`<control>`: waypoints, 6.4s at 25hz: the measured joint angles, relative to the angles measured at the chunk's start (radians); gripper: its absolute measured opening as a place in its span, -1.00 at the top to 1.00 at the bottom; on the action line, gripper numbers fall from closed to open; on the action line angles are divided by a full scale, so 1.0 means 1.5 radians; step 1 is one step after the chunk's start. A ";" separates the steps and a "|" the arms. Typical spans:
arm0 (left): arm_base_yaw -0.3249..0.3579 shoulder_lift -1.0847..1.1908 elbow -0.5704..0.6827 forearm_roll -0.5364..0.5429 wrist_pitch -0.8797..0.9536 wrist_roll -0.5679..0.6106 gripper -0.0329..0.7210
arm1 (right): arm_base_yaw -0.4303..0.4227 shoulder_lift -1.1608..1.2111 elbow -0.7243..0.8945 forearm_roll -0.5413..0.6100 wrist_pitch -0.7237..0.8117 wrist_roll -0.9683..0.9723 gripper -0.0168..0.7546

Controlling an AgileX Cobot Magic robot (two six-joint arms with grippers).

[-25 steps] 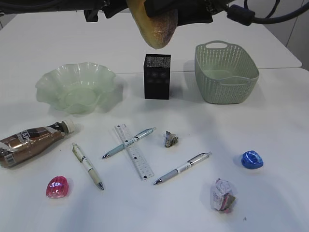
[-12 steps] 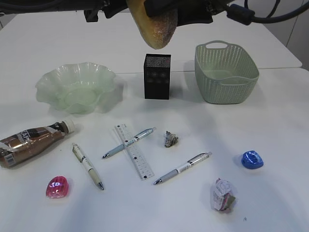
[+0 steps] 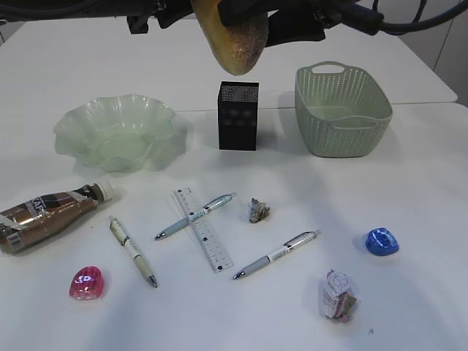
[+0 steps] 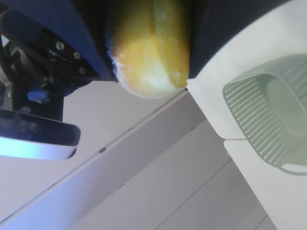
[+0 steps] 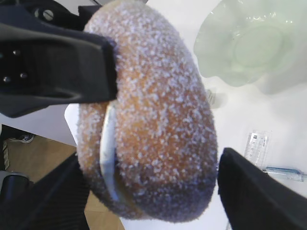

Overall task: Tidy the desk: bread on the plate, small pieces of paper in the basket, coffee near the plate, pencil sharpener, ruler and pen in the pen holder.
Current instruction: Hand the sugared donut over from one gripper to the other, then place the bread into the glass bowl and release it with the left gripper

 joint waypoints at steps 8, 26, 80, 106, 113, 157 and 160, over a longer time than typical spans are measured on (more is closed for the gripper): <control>0.000 0.002 0.000 0.002 0.002 0.000 0.11 | 0.000 0.000 0.000 -0.002 0.002 0.004 -0.62; 0.000 0.002 0.000 0.000 0.017 0.000 0.11 | 0.000 -0.025 0.000 -0.042 0.005 0.029 -0.55; 0.020 0.002 0.000 0.001 0.022 -0.004 0.11 | 0.000 -0.032 0.000 -0.043 0.006 0.092 -0.76; 0.048 0.002 0.000 0.023 0.033 -0.005 0.11 | -0.123 -0.079 -0.006 -0.145 0.006 0.090 -0.50; 0.128 0.002 0.000 0.111 0.025 -0.005 0.11 | -0.125 -0.079 -0.006 -0.192 0.008 0.090 -0.50; 0.186 0.166 -0.011 0.349 -0.417 0.000 0.11 | -0.125 -0.079 -0.006 -0.196 0.010 0.088 -0.50; 0.180 0.167 -0.011 0.349 -0.429 0.000 0.11 | -0.125 -0.079 -0.006 -0.196 0.010 0.088 -0.50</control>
